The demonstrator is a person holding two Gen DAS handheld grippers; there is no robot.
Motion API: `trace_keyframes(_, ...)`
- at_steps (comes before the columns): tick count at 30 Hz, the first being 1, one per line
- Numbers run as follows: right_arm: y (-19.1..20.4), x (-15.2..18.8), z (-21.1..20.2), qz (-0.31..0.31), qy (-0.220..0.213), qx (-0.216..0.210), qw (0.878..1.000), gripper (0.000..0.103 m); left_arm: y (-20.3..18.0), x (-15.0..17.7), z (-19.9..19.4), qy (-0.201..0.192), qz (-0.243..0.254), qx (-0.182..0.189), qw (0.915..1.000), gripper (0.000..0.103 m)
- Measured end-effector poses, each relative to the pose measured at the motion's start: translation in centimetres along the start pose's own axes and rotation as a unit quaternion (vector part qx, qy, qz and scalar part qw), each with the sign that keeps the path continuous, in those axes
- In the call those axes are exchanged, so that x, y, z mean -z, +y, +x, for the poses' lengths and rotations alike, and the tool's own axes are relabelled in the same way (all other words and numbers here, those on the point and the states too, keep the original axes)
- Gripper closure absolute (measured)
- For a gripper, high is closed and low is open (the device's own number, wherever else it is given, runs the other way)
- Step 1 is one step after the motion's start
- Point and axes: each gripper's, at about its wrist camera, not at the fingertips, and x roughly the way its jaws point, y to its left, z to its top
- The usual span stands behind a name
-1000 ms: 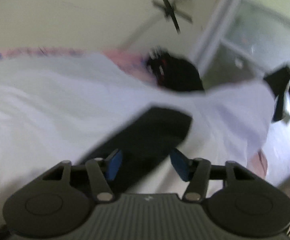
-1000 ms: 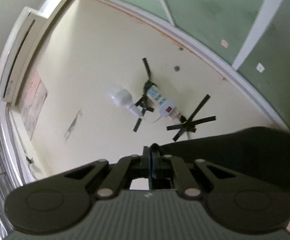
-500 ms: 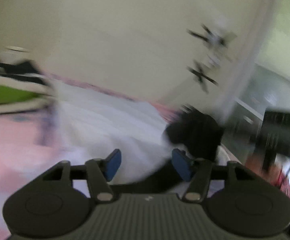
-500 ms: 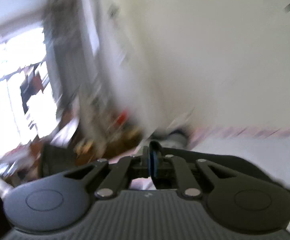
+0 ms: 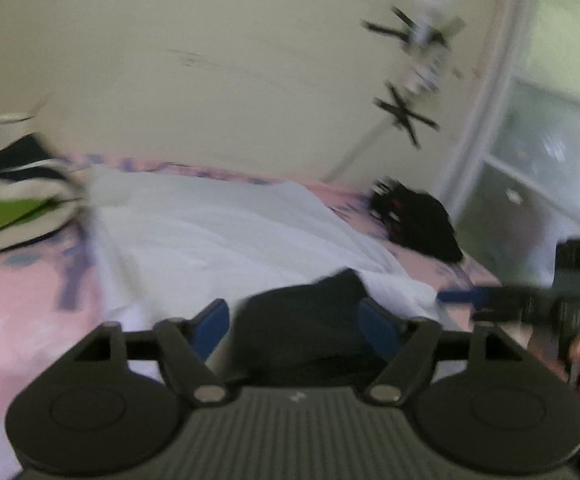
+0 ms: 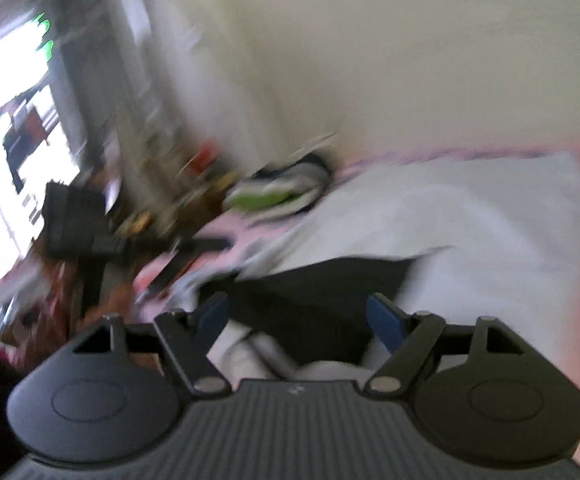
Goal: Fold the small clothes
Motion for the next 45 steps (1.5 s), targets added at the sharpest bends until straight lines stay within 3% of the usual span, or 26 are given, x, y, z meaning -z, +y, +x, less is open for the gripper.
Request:
trace_keyframes(3,-2.1,0.4,-2.8,0.038,-0.034,0.057,0.997,0.031,-2.0,0.2,3.1,0.034,0.041,-0.003,0.9986,0.028)
trace_keyframes(4,-2.6,0.8,-3.0,0.045,-0.033,0.069,0.996,0.031,-2.3,0.4,4.1,0.048,0.051,-0.016,0.9974,0.034)
trace_keyframes(6,-3.0,1.4,-2.5,0.052,-0.023,0.08,0.995,0.04,-2.2,0.8,5.9,0.078,0.057,-0.043,0.9944,0.065)
trace_keyframes(7,-3.0,1.8,-2.1,0.049,-0.013,0.08,0.996,0.049,-1.9,1.1,6.4,0.091,0.057,-0.051,0.9929,0.089)
trace_keyframes(8,-2.8,2.3,-1.4,0.039,-0.001,0.084,0.996,0.061,-1.6,1.4,6.6,0.099,0.052,-0.056,0.9922,0.096)
trace_keyframes(9,-2.5,2.7,-0.7,0.024,0.016,0.098,0.995,0.072,-1.3,1.5,6.4,0.097,0.047,-0.06,0.9923,0.096)
trace_keyframes(10,-2.4,3.1,0.2,0.009,0.042,0.125,0.991,0.103,-1.0,1.7,6.1,0.097,0.044,-0.064,0.9923,0.096)
trace_keyframes(12,-2.8,4.4,0.9,-0.01,0.072,0.167,0.983,0.103,-0.4,2.0,5.2,0.096,0.04,-0.076,0.9916,0.096)
trace_keyframes(13,-3.2,4.6,0.6,0.002,0.07,0.162,0.984,0.103,-0.2,2.2,4.8,0.098,0.036,-0.077,0.9915,0.096)
trace_keyframes(18,-4.0,2.8,-0.9,0.027,0.091,0.155,0.983,0.102,0.2,1.8,1.5,0.086,0.045,-0.088,0.9914,0.081)
trace_keyframes(20,-3.2,1.0,-1.7,0.015,0.072,0.151,0.986,0.065,0.5,1.7,-1.4,0.05,0.049,-0.099,0.9927,0.06)
trace_keyframes(21,-2.7,-0.4,-2.2,0.001,0.059,0.156,0.986,0.061,0.9,1.6,-3.0,0.031,0.043,-0.108,0.9927,0.057)
trace_keyframes(23,-1.7,-3.6,-2.6,-0.008,0.043,0.15,0.988,0.061,1.8,1.8,-5.8,0.0,0.022,-0.139,0.99,0.046)
trace_keyframes(26,-0.2,-8.1,-1.2,-0.019,0.033,0.125,0.991,0.061,4.1,2.8,-9.1,-0.025,-0.028,-0.181,0.9828,0.042)
trace_keyframes(30,3.5,-11.8,2.5,-0.037,0.04,0.058,0.997,0.061,7.6,4.8,-11.2,-0.03,-0.118,-0.173,0.9774,0.038)
trace_keyframes(35,8.5,-9.6,9.4,-0.058,0.116,-0.015,0.991,0.062,10.0,7.0,-11.6,-0.03,-0.192,-0.137,0.9713,0.029)
trace_keyframes(39,10.1,-6.8,14.3,-0.079,0.186,-0.038,0.979,0.062,10.1,7.8,-11.3,-0.033,-0.207,-0.125,0.9697,0.025)
trace_keyframes(42,10.4,-5.3,14.2,-0.102,0.202,-0.033,0.974,0.062,9.9,8.1,-11.2,-0.033,-0.206,-0.133,0.9688,0.024)
trace_keyframes(45,8.1,-4.9,11.3,-0.094,0.188,-0.002,0.978,0.06,10.1,8.2,-10.9,-0.027,-0.212,-0.133,0.9678,0.023)
